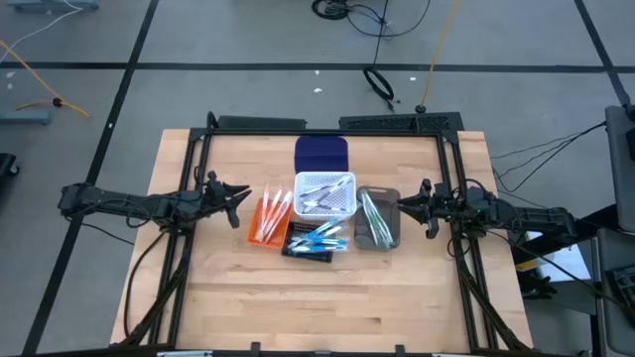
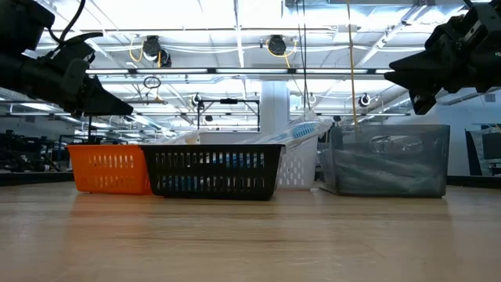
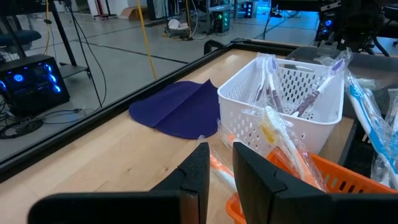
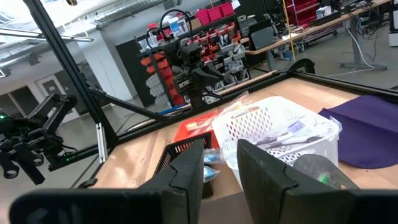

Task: Pick & Place Toothbrushes
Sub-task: Return to Home Position

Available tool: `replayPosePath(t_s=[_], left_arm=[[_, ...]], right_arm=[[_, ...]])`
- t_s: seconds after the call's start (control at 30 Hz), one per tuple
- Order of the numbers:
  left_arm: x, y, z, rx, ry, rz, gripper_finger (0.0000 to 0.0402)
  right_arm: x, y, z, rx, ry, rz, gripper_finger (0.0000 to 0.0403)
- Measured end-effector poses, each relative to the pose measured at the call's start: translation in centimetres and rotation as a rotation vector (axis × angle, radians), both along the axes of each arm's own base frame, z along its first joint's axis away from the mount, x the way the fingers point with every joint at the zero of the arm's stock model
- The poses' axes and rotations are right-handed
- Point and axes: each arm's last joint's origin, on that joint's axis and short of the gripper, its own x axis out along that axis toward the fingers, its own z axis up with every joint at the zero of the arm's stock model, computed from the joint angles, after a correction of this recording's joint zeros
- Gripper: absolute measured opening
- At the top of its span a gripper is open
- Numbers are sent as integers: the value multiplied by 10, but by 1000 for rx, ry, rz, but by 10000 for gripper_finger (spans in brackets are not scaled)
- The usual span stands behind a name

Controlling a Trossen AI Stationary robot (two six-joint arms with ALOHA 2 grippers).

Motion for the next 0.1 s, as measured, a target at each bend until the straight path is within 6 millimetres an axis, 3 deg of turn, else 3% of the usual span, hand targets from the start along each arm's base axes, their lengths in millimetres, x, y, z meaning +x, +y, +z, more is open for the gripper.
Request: replayPosePath(t_s=[0.1], left_arm=[[0, 0, 0, 0, 0, 0, 72]], right_arm=[[0, 0, 0, 0, 0, 0, 89]])
